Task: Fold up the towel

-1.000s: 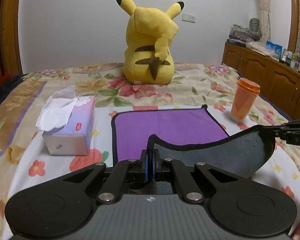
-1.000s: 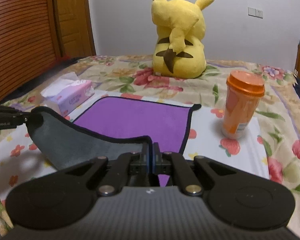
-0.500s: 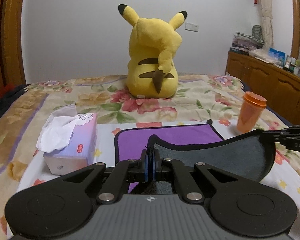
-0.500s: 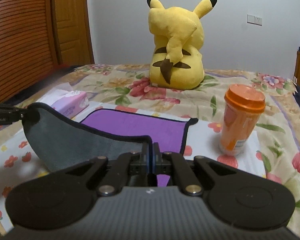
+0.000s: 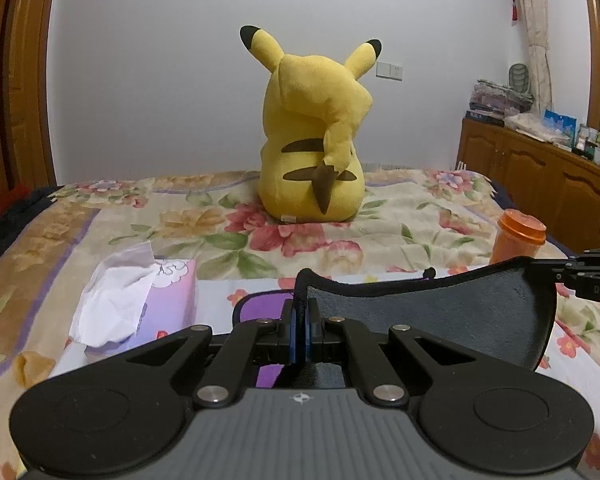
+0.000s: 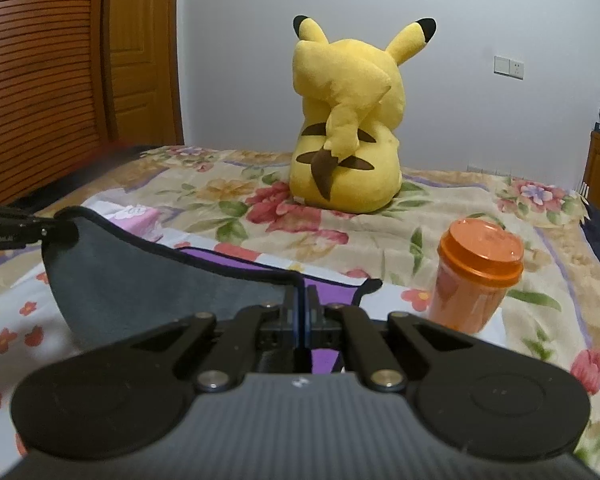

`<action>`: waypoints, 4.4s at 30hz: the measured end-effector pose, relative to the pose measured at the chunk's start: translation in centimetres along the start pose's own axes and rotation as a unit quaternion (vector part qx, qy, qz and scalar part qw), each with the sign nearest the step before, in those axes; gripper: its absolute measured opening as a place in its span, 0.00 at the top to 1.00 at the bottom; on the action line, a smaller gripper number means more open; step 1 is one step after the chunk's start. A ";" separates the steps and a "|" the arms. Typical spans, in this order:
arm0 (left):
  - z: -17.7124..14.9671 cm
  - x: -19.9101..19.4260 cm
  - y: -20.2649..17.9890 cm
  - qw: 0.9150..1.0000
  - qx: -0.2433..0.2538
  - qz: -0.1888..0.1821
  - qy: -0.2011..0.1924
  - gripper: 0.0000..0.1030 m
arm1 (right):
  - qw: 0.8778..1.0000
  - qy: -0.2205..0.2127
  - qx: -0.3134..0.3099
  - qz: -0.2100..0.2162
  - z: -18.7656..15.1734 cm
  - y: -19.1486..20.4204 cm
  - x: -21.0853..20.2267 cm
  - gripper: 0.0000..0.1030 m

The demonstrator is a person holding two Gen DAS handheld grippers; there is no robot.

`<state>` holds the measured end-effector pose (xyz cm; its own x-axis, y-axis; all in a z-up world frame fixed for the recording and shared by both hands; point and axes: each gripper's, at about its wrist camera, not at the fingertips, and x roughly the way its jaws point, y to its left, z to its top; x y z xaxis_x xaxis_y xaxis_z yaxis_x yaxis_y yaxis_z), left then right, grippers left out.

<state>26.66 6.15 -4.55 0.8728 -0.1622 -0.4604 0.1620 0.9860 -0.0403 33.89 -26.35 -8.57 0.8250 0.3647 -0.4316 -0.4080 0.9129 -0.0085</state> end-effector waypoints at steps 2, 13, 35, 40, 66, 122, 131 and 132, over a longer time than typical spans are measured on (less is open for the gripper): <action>0.4 0.3 0.2 1.000 -0.001 0.000 -0.005 0.93 | 1.000 -0.004 -0.003 -0.002 0.2 -0.1 0.3 0.97; 2.1 3.6 1.1 1.000 -0.002 0.012 -0.015 0.93 | 0.999 -0.015 -0.029 -0.018 1.7 -0.9 2.9 0.97; 1.4 12.5 2.7 0.999 0.014 0.038 0.010 0.93 | 0.999 -0.004 -0.017 -0.044 0.6 -2.4 10.8 0.97; 0.3 14.0 2.8 0.999 0.012 0.036 0.023 0.93 | 0.999 0.020 -0.027 -0.042 -0.3 -2.5 12.7 0.97; -1.1 11.6 1.1 0.998 0.011 0.016 0.062 0.50 | 0.997 0.054 0.014 -0.048 -2.0 -2.7 10.5 0.54; 1.3 -18.1 -7.5 0.997 0.055 0.046 0.010 0.00 | 0.998 -0.031 0.035 -0.042 0.9 6.1 -15.4 0.00; -0.8 -19.6 -8.5 0.997 0.053 0.050 0.018 0.00 | 0.997 -0.035 0.045 -0.045 -0.1 6.7 -17.2 0.00; -1.1 -19.7 -8.5 0.997 0.052 0.050 0.019 0.00 | 0.997 -0.035 0.046 -0.045 -0.3 6.8 -17.3 0.00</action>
<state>7.53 0.97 3.88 0.8689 -0.0602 -0.4913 0.1246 0.9872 0.0994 16.76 -26.53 -1.41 0.8833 0.2885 -0.3696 -0.2951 0.9546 0.0399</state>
